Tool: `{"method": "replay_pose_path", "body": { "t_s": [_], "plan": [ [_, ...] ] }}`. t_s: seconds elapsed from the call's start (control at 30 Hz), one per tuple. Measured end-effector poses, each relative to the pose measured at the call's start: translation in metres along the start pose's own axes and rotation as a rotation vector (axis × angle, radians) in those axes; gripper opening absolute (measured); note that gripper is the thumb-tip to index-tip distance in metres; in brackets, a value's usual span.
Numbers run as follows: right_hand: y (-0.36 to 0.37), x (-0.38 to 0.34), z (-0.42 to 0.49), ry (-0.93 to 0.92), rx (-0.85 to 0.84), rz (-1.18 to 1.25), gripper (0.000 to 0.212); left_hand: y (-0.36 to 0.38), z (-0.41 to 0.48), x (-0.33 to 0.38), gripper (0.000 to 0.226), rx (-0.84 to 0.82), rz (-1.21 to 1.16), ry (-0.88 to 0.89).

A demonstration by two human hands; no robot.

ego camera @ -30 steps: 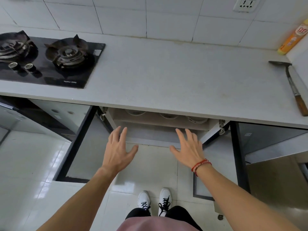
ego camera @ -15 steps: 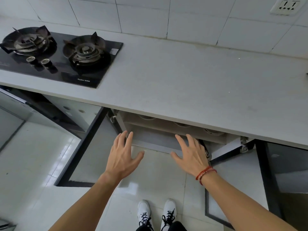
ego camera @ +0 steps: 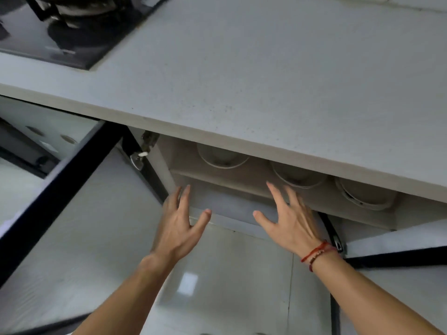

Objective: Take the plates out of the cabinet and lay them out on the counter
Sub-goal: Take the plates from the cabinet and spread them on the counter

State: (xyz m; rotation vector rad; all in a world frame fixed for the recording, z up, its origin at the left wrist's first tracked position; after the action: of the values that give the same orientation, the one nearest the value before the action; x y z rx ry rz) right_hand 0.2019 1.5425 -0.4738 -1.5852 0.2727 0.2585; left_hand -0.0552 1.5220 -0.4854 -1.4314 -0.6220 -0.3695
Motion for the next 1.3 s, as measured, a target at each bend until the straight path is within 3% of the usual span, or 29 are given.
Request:
{"method": "replay_pose_path", "body": {
  "t_s": [0.27,0.4,0.47,0.6,0.77,0.83,0.9,1.07,1.13,1.23,1.3],
  "plan": [
    [0.079,0.013,0.081,-0.083,0.116,0.09,0.095,0.077,0.072,-0.036,0.079,0.072,-0.138,-0.004],
    [0.11,0.015,0.121,-0.044,0.086,0.266,0.093,0.101,0.11,-0.048,0.083,0.134,-0.253,-0.049],
    [0.118,0.014,0.14,-0.052,0.132,0.342,0.089,0.108,0.127,-0.05,0.074,0.181,-0.296,-0.087],
    [0.128,0.013,0.168,0.034,0.169,0.547,0.071,0.112,0.155,-0.058,0.051,0.262,-0.454,-0.261],
    [0.124,0.007,0.194,0.032,0.252,0.798,0.025,0.135,0.2,-0.084,0.066,0.248,-0.752,-0.435],
    [0.131,0.013,0.205,0.139,0.25,0.911,0.01,0.145,0.217,-0.087,0.043,0.233,-0.852,-0.454],
    [0.143,0.019,0.216,0.241,0.235,1.023,0.016,0.144,0.224,-0.079,0.021,0.224,-0.93,-0.465],
    [0.152,0.022,0.236,0.398,0.216,1.297,0.017,0.153,0.241,-0.08,0.007,0.228,-0.931,-0.49],
    [0.157,0.022,0.238,0.432,0.166,1.34,0.009,0.159,0.246,-0.086,0.01,0.223,-0.91,-0.512],
    [0.162,0.023,0.242,0.432,0.105,1.275,0.029,0.157,0.242,-0.078,0.011,0.214,-0.955,-0.514],
    [0.163,0.023,0.241,0.444,0.092,1.265,0.033,0.154,0.239,-0.071,0.025,0.211,-0.996,-0.514]
  ]
}}
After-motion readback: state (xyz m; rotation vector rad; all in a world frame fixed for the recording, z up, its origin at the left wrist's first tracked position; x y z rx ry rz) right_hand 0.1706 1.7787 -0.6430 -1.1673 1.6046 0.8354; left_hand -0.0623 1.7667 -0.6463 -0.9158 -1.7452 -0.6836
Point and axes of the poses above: each hand's wrist, its own z-axis towards the middle knuckle, its own y-axis out of the palm, x = y × z, the point moved 6 cm from there along z, towards the middle knuckle, and after that the axes turned 9 degrees about x, right-handed, at the moved point
